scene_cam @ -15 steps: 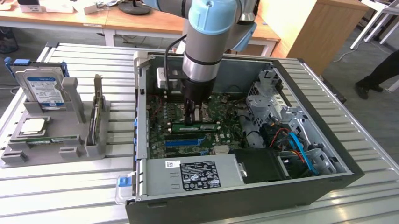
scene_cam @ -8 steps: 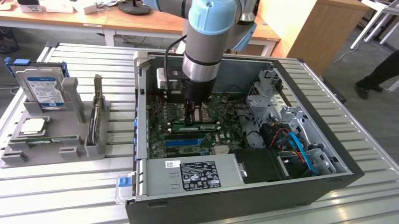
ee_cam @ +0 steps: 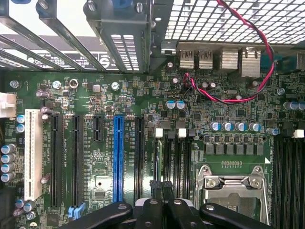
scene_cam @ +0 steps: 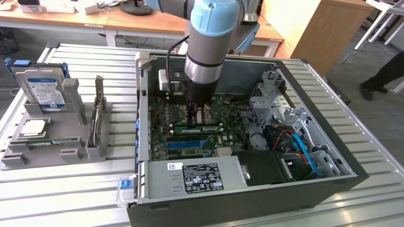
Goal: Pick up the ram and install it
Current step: 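Press down the ram until it locks into place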
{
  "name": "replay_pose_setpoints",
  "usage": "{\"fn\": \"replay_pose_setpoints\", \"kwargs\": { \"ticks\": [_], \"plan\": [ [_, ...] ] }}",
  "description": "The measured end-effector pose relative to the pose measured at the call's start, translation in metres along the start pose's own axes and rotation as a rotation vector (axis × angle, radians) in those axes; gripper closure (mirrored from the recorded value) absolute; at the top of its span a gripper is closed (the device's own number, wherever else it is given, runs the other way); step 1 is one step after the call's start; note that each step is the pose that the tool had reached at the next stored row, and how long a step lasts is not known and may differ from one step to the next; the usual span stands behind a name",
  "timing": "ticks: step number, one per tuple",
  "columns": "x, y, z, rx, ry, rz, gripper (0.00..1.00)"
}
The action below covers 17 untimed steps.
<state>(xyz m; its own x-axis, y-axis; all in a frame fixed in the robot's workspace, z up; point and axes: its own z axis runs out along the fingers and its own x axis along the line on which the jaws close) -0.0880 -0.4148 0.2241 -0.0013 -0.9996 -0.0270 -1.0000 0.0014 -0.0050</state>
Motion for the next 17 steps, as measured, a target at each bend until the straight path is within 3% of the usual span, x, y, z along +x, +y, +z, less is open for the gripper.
{"fn": "replay_pose_setpoints", "kwargs": {
  "ticks": [17],
  "plan": [
    [0.0001,0.0,0.0021,0.0001,0.0,0.0,0.89]
  ]
}}
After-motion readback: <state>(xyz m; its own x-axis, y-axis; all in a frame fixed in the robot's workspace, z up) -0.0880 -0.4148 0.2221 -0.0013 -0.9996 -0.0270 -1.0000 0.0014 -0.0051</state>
